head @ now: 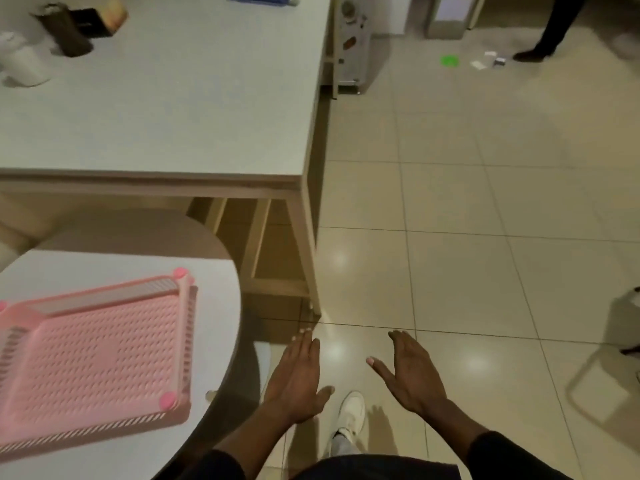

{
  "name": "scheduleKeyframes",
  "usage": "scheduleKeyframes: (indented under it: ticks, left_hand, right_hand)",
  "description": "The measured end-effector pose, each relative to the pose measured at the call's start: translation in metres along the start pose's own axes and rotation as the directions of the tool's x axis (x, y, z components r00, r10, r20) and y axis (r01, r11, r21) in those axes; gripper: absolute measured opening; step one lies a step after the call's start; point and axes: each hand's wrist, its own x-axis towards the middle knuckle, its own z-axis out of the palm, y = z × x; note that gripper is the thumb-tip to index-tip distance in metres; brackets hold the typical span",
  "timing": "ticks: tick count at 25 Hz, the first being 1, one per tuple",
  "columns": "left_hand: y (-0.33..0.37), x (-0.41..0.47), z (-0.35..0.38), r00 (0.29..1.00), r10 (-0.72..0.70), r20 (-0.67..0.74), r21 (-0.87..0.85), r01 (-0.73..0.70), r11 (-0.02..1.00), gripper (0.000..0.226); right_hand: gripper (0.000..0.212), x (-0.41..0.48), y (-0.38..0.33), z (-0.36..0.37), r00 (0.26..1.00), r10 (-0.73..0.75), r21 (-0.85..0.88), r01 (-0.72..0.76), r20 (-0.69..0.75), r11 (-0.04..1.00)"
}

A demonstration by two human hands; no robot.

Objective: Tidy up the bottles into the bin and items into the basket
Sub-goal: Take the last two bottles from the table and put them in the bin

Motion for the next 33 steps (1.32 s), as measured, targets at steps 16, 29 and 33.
scheduleKeyframes:
  ticks: [16,29,33]
  left_hand:
    - [0.095,0.246,-0.092,0.928,0.355,0.115,0.227,-0.373,0.9,0.105]
    - [0.161,0.445,-0.136,0.884,0.45,0.126,0.231,-0.467,0.853,0.098]
    - [0.162,0.505,-0.139,0.927,0.361,0.105,0.252,-0.376,0.892,0.101]
  right_hand:
    - [0.1,0.109,0.076,-0.099,0.935,0.307,0.185,-0.275,-0.177,0.943]
    - [0.097,0.248,0.143,-0.224,0.863,0.428,0.269,-0.36,-0.268,0.893]
    - [0.083,0.31,0.186,-0.252,0.883,0.245,0.174,-0.189,-0.402,0.967]
